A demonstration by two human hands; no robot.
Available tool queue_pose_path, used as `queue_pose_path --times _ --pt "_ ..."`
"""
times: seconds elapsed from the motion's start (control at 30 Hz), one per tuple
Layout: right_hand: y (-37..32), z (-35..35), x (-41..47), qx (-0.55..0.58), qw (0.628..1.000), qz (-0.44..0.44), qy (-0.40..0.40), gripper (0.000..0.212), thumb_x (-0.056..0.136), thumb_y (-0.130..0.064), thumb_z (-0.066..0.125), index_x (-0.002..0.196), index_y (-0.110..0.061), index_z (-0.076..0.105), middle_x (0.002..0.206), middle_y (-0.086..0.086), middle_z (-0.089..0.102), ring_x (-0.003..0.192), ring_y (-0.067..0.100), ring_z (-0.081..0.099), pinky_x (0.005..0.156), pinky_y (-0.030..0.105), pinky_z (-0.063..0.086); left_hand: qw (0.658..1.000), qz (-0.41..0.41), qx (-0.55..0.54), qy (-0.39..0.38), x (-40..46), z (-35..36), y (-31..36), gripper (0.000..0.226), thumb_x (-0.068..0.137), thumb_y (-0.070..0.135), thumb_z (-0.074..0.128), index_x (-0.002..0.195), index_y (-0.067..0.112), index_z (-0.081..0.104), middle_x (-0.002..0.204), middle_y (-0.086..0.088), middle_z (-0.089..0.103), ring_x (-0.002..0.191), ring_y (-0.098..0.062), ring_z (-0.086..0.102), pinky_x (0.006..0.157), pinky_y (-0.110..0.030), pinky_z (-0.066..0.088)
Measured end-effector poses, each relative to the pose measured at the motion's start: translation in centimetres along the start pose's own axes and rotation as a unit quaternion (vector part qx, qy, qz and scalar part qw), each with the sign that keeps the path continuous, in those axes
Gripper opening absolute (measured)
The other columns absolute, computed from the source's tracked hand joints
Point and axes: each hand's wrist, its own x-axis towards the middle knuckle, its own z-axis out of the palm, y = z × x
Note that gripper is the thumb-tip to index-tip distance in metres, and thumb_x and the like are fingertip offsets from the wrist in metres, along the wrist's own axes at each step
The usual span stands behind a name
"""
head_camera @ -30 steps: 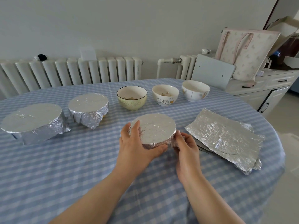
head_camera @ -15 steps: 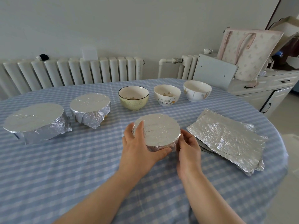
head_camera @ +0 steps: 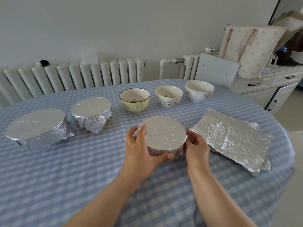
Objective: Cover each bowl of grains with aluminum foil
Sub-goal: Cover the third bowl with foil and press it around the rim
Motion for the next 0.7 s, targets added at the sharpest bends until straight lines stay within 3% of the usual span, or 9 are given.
queue_pose_path --times 0.23,0.4,0.47,0.6,0.7 --pt "-0.89 -0.16 -0.22 -0.117 0.99 -0.064 -0.037 0.031 0.09 -0.004 0.059 0.08 -0.033 0.064 0.087 -0.011 0.07 0.082 0.007 0.065 0.07 0.022 0.048 1.0 -0.005 -0.016 -0.012 -0.01 0.0 0.19 0.131 0.039 0.075 0.069 0.149 0.024 0.022 0.147 0.009 0.005 0.14 -0.013 0.016 0.109 -0.021 0.019" --pt "-0.8 -0.07 0.06 -0.063 0.998 0.008 -0.026 0.023 0.088 -0.001 0.057 0.089 -0.022 0.066 0.088 0.006 0.072 0.07 0.015 0.065 0.06 0.028 0.051 0.999 -0.007 -0.031 -0.014 0.06 -0.07 0.27 0.13 0.039 0.071 0.072 0.149 0.022 0.024 0.143 0.014 0.006 0.132 -0.006 0.022 0.105 -0.016 0.021" --pt "-0.6 -0.1 0.49 -0.038 0.998 0.038 -0.014 0.016 0.088 -0.003 0.061 0.095 -0.016 0.068 0.092 0.014 0.073 0.07 0.02 0.065 0.066 0.036 0.055 1.0 -0.005 -0.022 -0.01 0.14 -0.06 0.23 0.131 0.038 0.073 0.071 0.149 0.021 0.024 0.143 0.015 0.006 0.134 -0.009 0.024 0.105 -0.017 0.022" --pt "-0.71 -0.46 0.45 0.015 0.996 0.084 0.001 0.014 0.091 -0.009 0.063 0.101 0.0 0.068 0.086 0.015 0.071 0.067 0.019 0.063 0.059 0.026 0.055 1.0 -0.003 -0.012 -0.007 0.2 -0.19 0.11 0.131 0.04 0.074 0.071 0.149 0.021 0.023 0.142 0.015 0.005 0.136 -0.012 0.025 0.104 -0.018 0.024" --pt "-1.03 -0.83 -0.25 0.037 0.996 0.079 -0.008 0.022 0.097 -0.013 0.053 0.091 0.0 0.07 0.084 0.015 0.072 0.072 0.022 0.067 0.068 0.03 0.058 1.0 0.001 -0.01 -0.008 0.13 -0.16 0.18 0.131 0.039 0.074 0.071 0.149 0.023 0.022 0.142 0.015 0.005 0.135 -0.012 0.026 0.104 -0.019 0.026"
